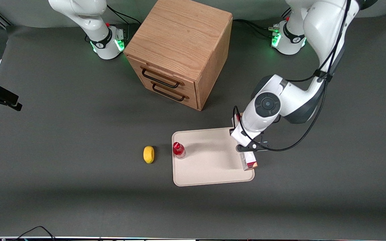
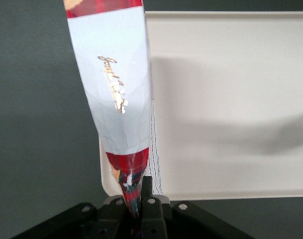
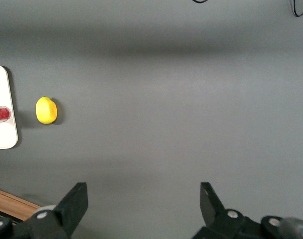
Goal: Place red cookie box on tray
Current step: 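Carry the upright cookie box over the white tray and lower it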
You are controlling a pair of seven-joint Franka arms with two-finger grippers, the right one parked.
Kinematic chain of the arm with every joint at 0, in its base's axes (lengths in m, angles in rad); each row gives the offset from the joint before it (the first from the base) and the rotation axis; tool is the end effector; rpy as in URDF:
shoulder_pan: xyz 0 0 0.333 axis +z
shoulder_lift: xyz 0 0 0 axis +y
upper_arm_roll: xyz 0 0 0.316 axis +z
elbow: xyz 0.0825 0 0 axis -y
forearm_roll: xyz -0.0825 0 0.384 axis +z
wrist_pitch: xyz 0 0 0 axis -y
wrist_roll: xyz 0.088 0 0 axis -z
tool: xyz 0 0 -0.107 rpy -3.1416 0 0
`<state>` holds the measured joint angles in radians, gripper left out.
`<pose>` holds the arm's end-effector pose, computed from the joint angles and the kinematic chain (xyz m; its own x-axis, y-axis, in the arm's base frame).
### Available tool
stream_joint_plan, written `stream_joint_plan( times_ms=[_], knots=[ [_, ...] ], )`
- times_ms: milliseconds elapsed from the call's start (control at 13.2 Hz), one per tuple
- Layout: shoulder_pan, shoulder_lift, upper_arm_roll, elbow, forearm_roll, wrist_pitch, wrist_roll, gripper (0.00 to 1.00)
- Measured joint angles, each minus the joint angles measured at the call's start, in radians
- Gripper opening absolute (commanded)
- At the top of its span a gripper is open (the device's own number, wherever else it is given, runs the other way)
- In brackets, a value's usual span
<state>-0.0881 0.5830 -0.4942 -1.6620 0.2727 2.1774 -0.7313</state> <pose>0.5929 -0.3300 0.3015 0.9978 0.0638 -0.0165 0.0644 -0.9972 0.0382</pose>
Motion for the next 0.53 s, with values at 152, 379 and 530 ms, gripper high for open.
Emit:
stream_joint_plan(
  times_ms=[152, 379, 530],
  knots=[
    [-0.007, 0.048, 0.000, 0.003, 0.060, 0.037, -0.006, 0.00],
    [-0.008, 0.100, 0.003, 0.011, 0.100, 0.101, -0.007, 0.00],
    [-0.008, 0.124, 0.008, 0.013, 0.114, 0.132, -0.007, 0.00]
  ],
)
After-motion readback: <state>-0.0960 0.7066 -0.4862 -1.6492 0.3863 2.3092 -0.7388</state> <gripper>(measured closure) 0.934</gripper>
